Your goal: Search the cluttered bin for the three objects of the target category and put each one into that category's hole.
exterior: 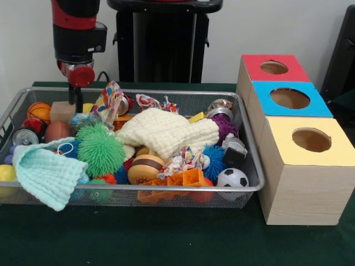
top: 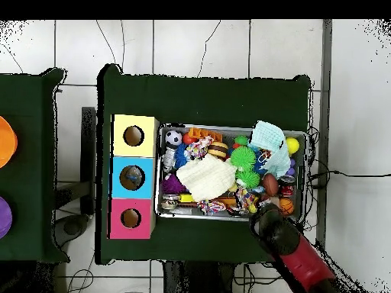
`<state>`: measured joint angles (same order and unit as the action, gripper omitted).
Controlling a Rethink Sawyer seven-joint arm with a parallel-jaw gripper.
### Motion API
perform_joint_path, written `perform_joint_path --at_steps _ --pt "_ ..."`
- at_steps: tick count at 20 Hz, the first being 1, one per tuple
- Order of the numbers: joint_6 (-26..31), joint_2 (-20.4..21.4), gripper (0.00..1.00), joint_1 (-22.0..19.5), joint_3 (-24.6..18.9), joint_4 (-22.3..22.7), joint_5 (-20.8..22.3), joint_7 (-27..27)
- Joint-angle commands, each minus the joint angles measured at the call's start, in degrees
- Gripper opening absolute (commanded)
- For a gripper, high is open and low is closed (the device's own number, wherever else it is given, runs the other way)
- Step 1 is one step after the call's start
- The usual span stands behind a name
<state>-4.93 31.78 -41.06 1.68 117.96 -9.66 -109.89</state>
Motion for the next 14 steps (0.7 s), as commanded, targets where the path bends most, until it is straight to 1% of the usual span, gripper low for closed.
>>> perform_joint_path --at_steps 1,4,6,11,14 --pt "6.8 1.9 1.0 4.3 -1.3 -6.4 -6.8 -12.2" --pt "13.5 4.3 1.0 8.5 3.1 -8.1 -9.4 -11.4" --pt "16.7 4.7 1.0 10.8 5.4 -9.5 -10.5 -11.3" --pt "20.9 4.8 1.0 13.9 8.7 -11.7 -11.5 -11.9" --pt "22.2 4.9 1.0 14.6 9.2 -12.4 -11.8 -12.2"
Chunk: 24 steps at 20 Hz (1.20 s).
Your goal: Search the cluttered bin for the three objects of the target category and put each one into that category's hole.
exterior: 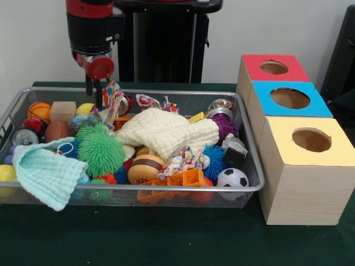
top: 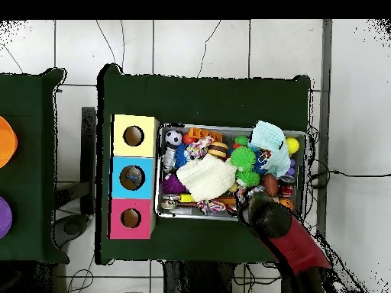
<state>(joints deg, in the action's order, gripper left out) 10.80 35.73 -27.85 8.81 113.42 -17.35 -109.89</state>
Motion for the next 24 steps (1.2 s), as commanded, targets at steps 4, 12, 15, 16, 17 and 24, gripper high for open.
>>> perform_joint_path --at_steps 4,12,15,16,17,24 --pt "6.4 1.2 1.0 1.5 2.1 -7.5 -4.5 -12.3" --pt "-1.2 -1.5 1.0 -1.1 -1.5 -5.9 -4.8 -11.7" --pt "-4.0 -2.7 1.0 -1.6 -2.9 -5.5 -5.0 -12.4" --pt "-4.8 -3.1 1.0 -1.7 -3.3 -5.4 -5.0 -12.6" --pt "-5.5 -3.4 1.0 -2.0 -3.7 -5.3 -5.0 -12.7" --pt "-9.1 -5.1 1.0 -3.1 -5.6 -4.9 -4.8 -13.0"
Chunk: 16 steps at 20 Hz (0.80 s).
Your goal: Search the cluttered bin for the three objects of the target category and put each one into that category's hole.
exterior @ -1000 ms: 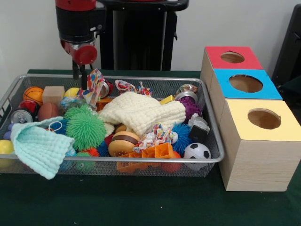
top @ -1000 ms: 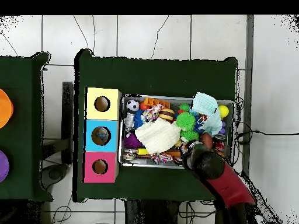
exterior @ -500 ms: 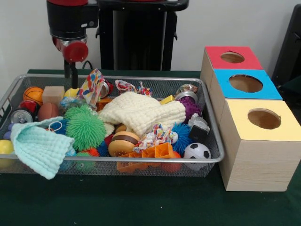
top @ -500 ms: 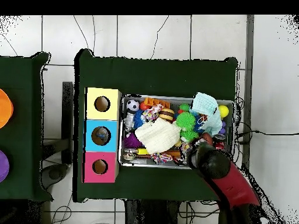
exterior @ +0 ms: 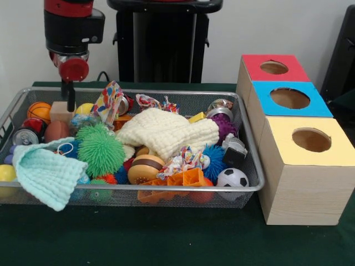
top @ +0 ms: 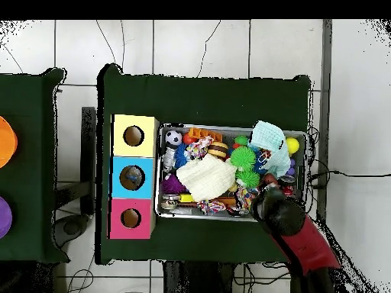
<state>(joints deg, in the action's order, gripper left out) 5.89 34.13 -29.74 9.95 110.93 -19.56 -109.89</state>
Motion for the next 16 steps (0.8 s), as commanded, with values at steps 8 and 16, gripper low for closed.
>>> perform_joint_path --at_steps 8,16 --pt "-7.5 -5.4 1.0 -1.5 -9.0 -2.1 -2.6 -13.9" --pt "-7.8 -5.1 1.0 -1.3 -9.7 -1.5 -2.8 -14.1"
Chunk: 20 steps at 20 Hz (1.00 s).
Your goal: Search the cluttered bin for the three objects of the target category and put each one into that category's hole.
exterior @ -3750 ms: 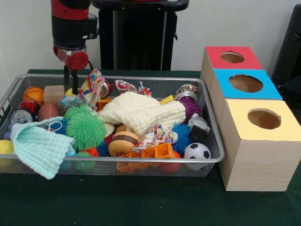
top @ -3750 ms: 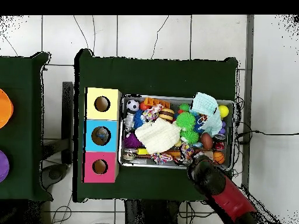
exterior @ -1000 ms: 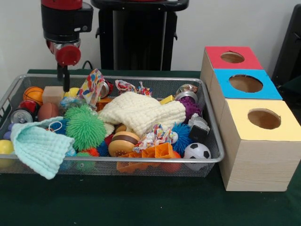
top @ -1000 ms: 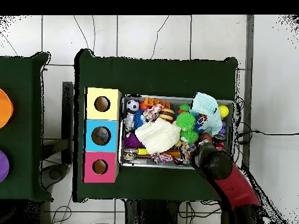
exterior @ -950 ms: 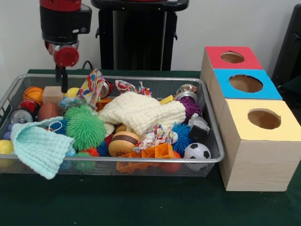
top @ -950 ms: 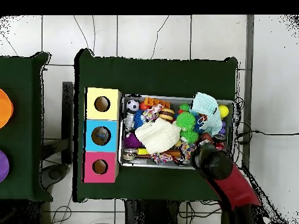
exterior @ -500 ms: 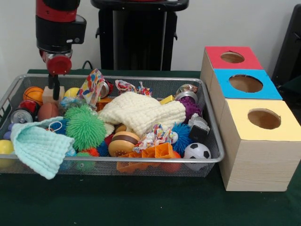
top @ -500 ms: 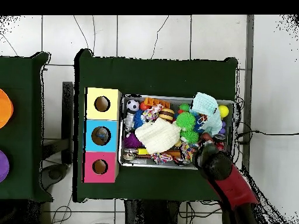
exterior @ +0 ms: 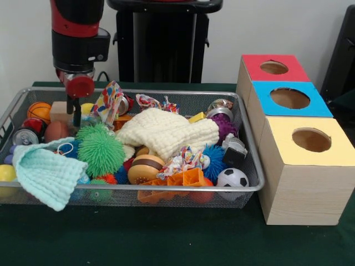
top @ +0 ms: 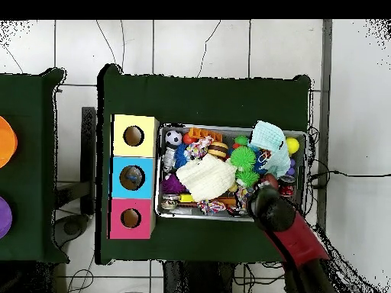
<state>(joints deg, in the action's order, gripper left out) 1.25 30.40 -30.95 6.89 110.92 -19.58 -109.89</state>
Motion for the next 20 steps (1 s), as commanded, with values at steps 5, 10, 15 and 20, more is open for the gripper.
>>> perform_joint_path --at_steps 5,10,15,20 --pt "-3.0 -1.1 1.0 0.0 -7.1 -1.3 -3.1 -14.3" --pt "-1.9 -0.9 1.0 1.5 -6.1 -1.5 -4.0 -14.3" --pt "-0.9 -1.0 1.0 1.3 -6.0 -1.9 -3.7 -13.2" --pt "-0.1 -1.1 1.0 1.1 -6.3 -2.0 -3.6 -12.8"
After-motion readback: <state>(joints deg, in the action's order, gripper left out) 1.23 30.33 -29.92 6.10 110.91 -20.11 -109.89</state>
